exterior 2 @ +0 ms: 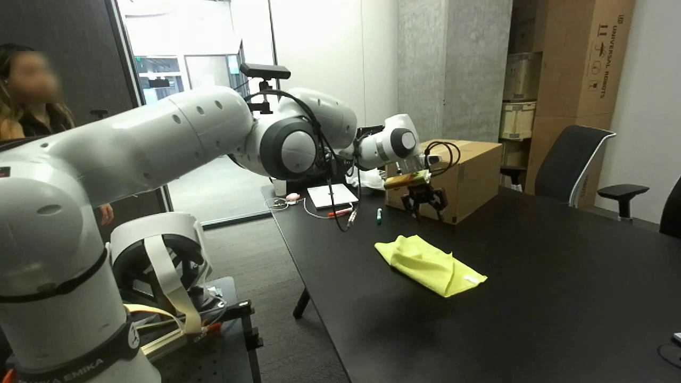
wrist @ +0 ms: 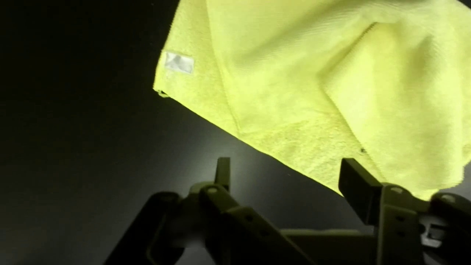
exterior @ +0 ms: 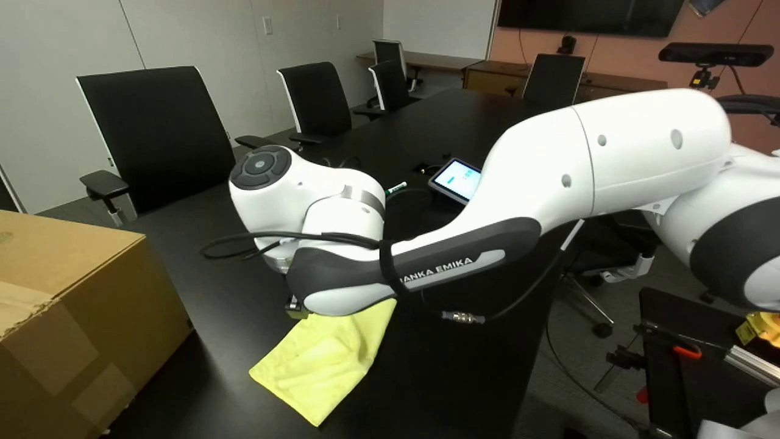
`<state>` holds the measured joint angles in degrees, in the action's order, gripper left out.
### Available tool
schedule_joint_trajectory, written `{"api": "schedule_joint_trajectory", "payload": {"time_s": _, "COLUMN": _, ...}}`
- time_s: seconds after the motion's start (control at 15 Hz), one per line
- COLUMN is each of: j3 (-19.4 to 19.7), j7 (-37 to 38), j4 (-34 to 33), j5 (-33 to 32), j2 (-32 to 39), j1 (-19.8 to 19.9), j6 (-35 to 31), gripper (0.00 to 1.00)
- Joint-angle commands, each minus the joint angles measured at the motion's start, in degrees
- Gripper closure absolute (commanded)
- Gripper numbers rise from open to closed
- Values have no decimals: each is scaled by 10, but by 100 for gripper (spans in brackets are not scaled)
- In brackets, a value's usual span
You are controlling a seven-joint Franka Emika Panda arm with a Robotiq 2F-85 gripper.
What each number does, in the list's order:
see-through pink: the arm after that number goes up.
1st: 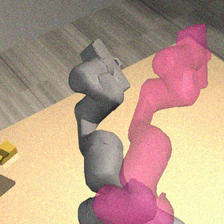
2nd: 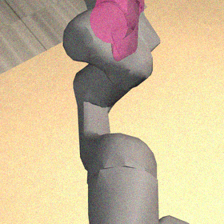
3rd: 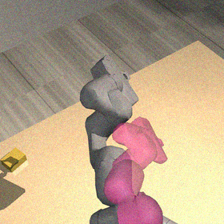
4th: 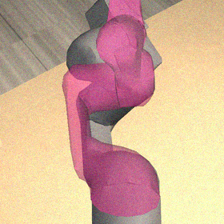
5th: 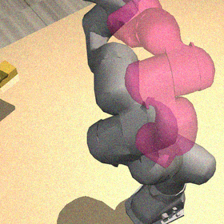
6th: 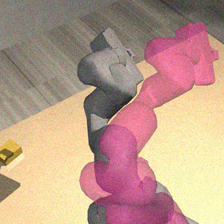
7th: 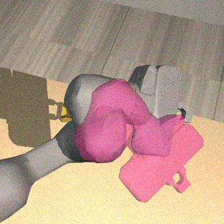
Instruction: Fold the yellow towel from bottom to top.
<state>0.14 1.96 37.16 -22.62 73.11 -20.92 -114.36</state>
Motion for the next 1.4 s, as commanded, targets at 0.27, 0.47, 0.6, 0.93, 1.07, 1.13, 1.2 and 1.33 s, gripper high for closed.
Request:
{"api": "schedule_joint_trajectory", "payload": {"time_s": 0.27, "j3": -4, "j7": -8, "j4": 112, "j5": 15, "j2": -86, "j1": 100, "j6": 87, "gripper": 0}}
{"api": "schedule_joint_trajectory", "payload": {"time_s": 0.47, "j3": -11, "j7": -5, "j4": 192, "j5": 25, "j2": -145, "j1": 135, "j6": 92, "gripper": 0}}
{"api": "schedule_joint_trajectory", "payload": {"time_s": 0.6, "j3": -16, "j7": -4, "j4": 242, "j5": 37, "j2": -185, "j1": 154, "j6": 92, "gripper": 0}}
{"api": "schedule_joint_trajectory", "payload": {"time_s": 0.93, "j3": -20, "j7": -17, "j4": 364, "j5": 106, "j2": -282, "j1": 190, "j6": 73, "gripper": 0}}
{"api": "schedule_joint_trajectory", "payload": {"time_s": 1.07, "j3": -20, "j7": -22, "j4": 413, "j5": 132, "j2": -323, "j1": 201, "j6": 69, "gripper": 0}}
{"api": "schedule_joint_trajectory", "payload": {"time_s": 1.13, "j3": -18, "j7": -22, "j4": 438, "j5": 141, "j2": -343, "j1": 205, "j6": 67, "gripper": 0}}
{"api": "schedule_joint_trajectory", "payload": {"time_s": 1.2, "j3": -16, "j7": -21, "j4": 463, "j5": 149, "j2": -364, "j1": 209, "j6": 64, "gripper": 0}}
{"api": "schedule_joint_trajectory", "payload": {"time_s": 1.33, "j3": -15, "j7": -29, "j4": 514, "j5": 165, "j2": -406, "j1": 221, "j6": 60, "gripper": 0}}
